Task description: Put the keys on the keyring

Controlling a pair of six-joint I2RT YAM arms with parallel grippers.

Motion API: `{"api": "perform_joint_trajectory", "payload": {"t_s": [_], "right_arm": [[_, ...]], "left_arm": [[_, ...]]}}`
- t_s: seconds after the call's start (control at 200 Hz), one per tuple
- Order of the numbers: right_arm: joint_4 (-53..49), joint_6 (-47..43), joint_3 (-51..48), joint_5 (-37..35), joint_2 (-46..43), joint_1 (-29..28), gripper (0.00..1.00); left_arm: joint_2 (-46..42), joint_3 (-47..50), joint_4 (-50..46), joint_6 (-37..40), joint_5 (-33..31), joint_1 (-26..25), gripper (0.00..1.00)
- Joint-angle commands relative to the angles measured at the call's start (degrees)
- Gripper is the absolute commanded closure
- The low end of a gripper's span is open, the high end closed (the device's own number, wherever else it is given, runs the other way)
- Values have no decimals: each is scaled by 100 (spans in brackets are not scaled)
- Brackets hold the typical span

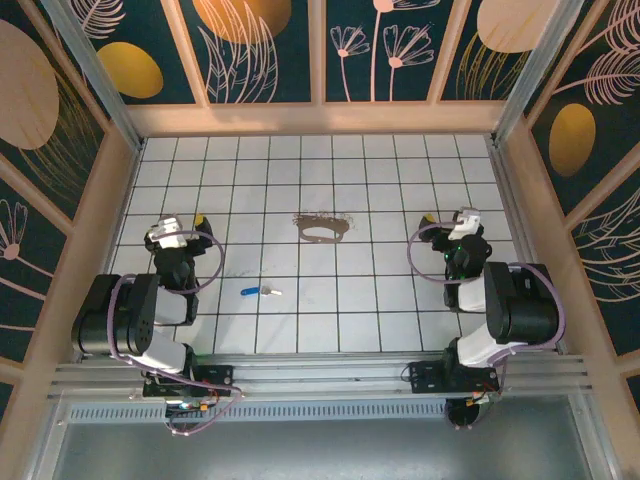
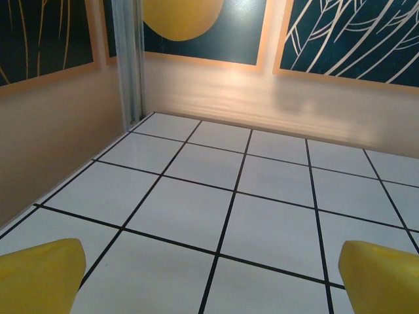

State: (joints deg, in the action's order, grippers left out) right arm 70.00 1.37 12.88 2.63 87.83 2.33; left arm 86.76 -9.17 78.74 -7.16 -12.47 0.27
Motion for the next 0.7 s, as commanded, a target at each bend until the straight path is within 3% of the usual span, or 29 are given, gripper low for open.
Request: {"api": "perform_joint_trajectory", "payload": {"t_s": [0.0, 0.696], "right_arm": [[49, -75, 108, 115, 24, 37, 1], [-173, -14, 170, 102, -122, 75, 1]], "left_arm": [[-10, -108, -28, -33, 28, 25, 1], [-252, -155, -314, -51, 23, 25, 1]]}}
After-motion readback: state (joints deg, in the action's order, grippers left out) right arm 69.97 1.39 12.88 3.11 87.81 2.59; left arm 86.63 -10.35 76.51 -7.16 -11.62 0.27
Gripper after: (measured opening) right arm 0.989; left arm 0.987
